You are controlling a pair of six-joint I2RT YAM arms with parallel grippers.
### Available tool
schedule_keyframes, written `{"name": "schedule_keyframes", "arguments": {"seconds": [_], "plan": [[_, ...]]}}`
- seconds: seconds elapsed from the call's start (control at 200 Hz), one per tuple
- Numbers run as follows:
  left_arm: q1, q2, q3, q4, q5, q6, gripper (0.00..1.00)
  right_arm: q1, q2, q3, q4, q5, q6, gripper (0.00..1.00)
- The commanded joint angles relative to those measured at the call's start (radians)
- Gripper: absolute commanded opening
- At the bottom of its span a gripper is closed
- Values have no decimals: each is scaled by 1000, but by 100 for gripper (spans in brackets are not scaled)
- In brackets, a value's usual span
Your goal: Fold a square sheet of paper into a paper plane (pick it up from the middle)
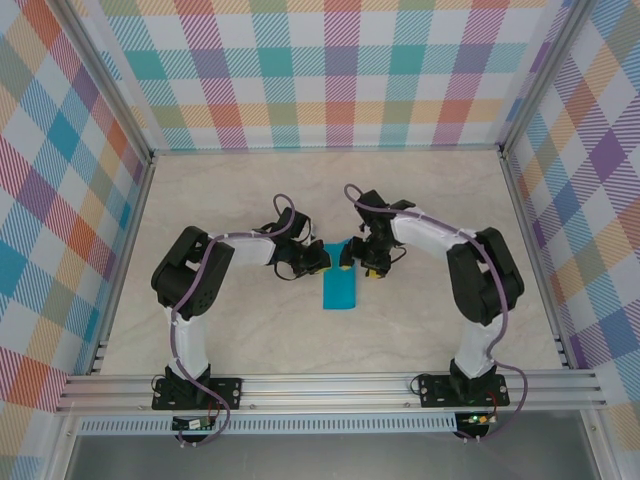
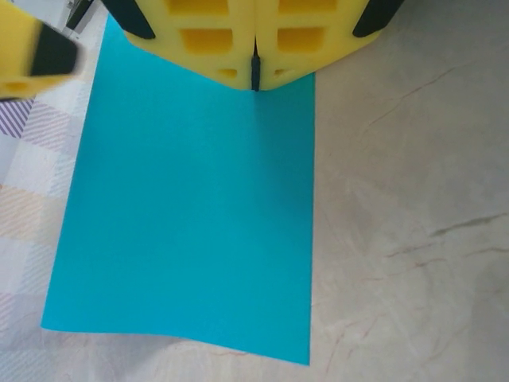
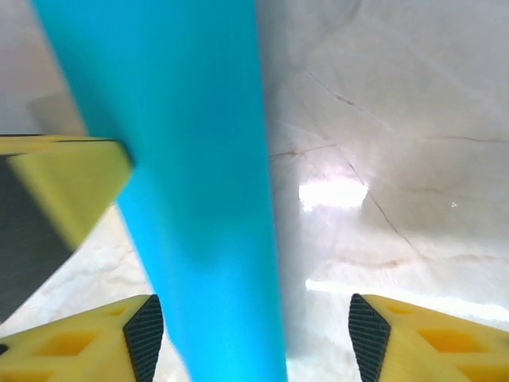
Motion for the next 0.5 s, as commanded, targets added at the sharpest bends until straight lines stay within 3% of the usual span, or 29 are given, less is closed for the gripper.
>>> {"name": "schedule_keyframes", "arguments": {"seconds": [0.0, 0.11, 0.235, 0.305, 0.4, 0.495], "plan": [[-7, 90, -78, -170, -90, 33, 2, 1, -74, 32, -21, 31, 24, 65], [-7, 93, -80, -173, -95, 34, 1, 2, -66, 7, 75, -49, 39, 53], [-7, 96, -79, -179, -103, 32, 0, 19, -13, 36, 125, -103, 36, 21], [-7, 97, -77, -191, -115, 32, 0, 31, 18, 60, 136, -112, 26, 8], [-7, 103, -71, -202, -119, 30, 0, 36, 67, 87, 139, -130, 20, 0], [-7, 107, -67, -212, -126, 25, 0, 39, 103, 96, 150, -139, 18, 0]]}}
